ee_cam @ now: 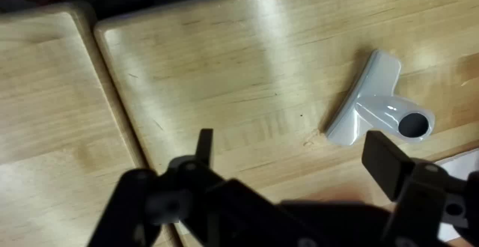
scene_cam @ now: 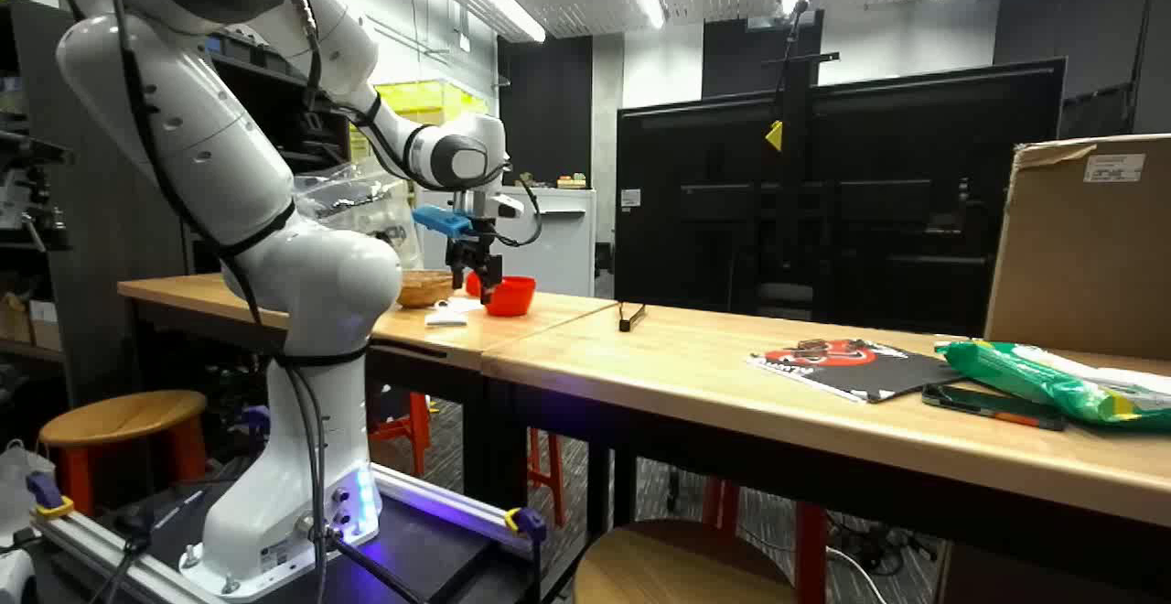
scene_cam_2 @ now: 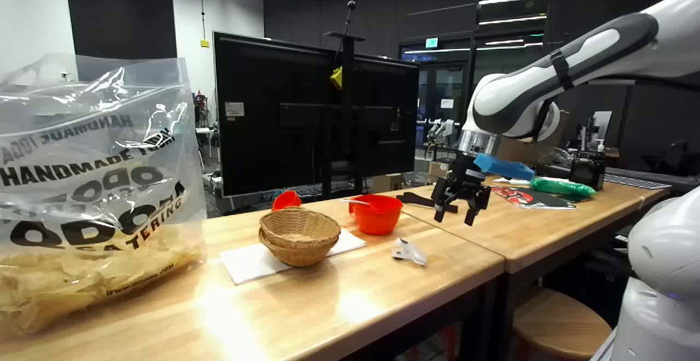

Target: Move the white clip to the right

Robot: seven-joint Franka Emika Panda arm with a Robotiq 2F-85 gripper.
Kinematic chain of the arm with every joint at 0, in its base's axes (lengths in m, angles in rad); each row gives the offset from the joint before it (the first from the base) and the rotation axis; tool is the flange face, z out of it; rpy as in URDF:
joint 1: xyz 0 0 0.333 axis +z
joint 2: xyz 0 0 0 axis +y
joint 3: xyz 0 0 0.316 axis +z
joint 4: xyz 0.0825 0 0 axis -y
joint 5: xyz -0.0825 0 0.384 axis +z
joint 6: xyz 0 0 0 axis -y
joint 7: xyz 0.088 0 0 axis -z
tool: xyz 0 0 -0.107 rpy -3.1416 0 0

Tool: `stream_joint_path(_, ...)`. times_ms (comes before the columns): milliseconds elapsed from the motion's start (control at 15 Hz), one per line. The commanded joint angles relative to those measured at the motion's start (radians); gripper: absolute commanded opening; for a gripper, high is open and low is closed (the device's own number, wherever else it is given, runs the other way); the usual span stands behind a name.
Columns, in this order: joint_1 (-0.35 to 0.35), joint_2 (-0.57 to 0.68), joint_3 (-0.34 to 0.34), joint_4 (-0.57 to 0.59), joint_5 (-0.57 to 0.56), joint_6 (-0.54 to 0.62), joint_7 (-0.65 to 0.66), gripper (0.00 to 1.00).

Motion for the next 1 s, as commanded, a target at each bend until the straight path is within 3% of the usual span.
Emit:
stream_joint_path(0, -0.007, 0.0, 0.006, 0.002, 0.004, -0.004, -0.003, 1.0)
stream_joint_path(933, -0.002, 0.006, 0.024, 0.019, -0.022, -0.032, -0.025, 1.0)
